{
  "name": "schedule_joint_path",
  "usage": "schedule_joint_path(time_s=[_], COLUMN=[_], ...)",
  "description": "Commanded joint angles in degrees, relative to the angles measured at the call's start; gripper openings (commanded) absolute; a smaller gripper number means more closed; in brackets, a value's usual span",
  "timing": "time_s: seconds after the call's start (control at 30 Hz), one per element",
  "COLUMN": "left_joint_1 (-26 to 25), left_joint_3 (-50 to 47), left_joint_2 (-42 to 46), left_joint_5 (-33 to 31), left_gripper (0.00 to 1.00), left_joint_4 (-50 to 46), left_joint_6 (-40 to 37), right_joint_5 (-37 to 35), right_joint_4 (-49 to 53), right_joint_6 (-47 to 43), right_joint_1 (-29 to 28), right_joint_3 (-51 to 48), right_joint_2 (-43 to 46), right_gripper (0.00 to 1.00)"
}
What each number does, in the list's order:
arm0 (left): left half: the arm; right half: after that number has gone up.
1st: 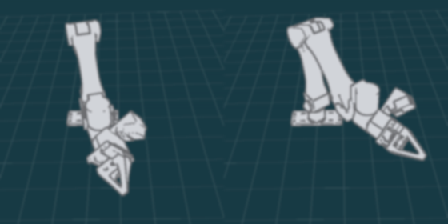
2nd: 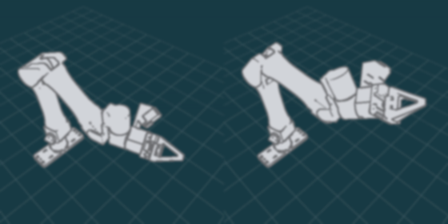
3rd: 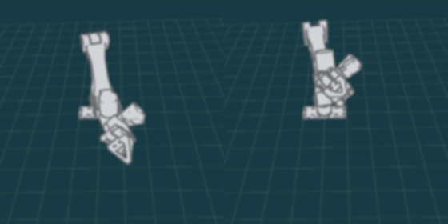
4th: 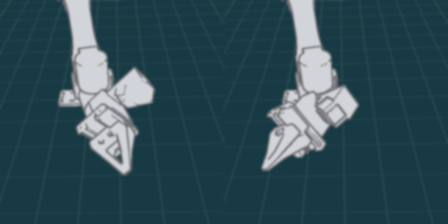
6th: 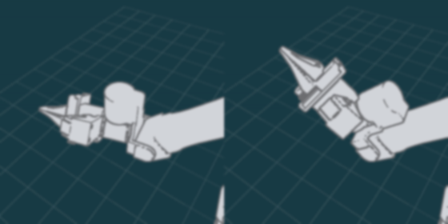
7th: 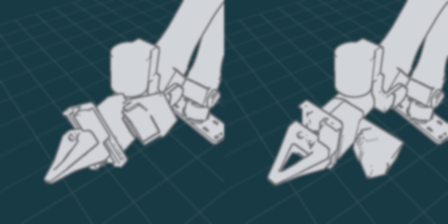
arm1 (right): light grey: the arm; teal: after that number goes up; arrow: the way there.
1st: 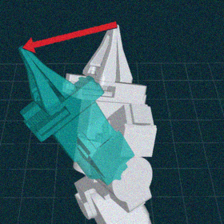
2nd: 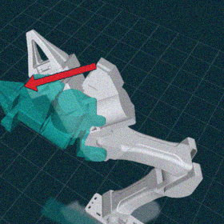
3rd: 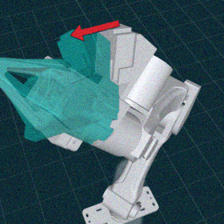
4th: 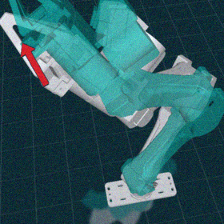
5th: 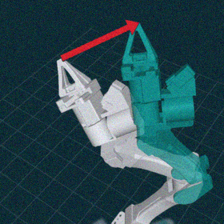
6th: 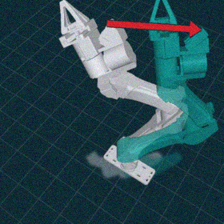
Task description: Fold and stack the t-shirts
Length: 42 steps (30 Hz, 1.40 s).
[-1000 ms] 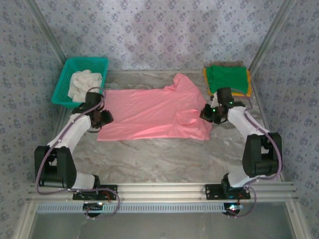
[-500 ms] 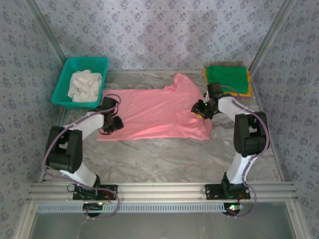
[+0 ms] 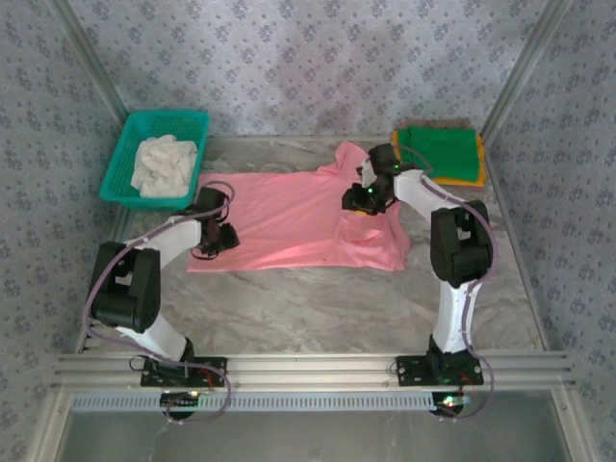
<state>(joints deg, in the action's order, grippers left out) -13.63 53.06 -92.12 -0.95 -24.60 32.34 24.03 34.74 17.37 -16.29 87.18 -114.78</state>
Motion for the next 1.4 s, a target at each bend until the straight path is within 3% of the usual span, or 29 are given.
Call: schedule_joint_path(time_s=[0.0,0.33,0.73,1.07,1.2,1.37], left_joint_1=[0.34,1.32,1.32,1.32,1.32,1.32], left_joint_3=[-1.17,-2.26,-1.81,-2.61,-2.61,-2.67], left_joint_2=[1.1,1.85,0.53,1.06,0.93,0.71], left_joint_5=[-0.61,-0.17,1.51,1.63,1.84,1.95], left_gripper=[0.41,0.41,0.41,0.41,0.41,0.41], left_joint_4=[0.17,0.23,1.05,1.2,1.4,1.58], left_joint_6=[-1.36,-2.28,-2.1,-1.93,-1.84,-1.84], right_joint_5=[0.66,-13.7,-15.18,-14.72,-15.01,-13.62], right_joint_4=[8.67,15.54,23.35,21.3,21.18,20.72], right_joint_6=[-9.37,-19.07,-24.92,-24.99,-25.45,-25.89], right_joint_1=[0.39,0.47,0.55,0.12,0.02,-0.12], right_joint_3=[2.38,4.83,11.07,11.32,11.22,10.99], right_joint_2=[-2.54,-0.97,-7.19,-8.31,-9.23,-9.19], right_gripper=[0.41,0.53,0.46,0.51,0.46,0.28])
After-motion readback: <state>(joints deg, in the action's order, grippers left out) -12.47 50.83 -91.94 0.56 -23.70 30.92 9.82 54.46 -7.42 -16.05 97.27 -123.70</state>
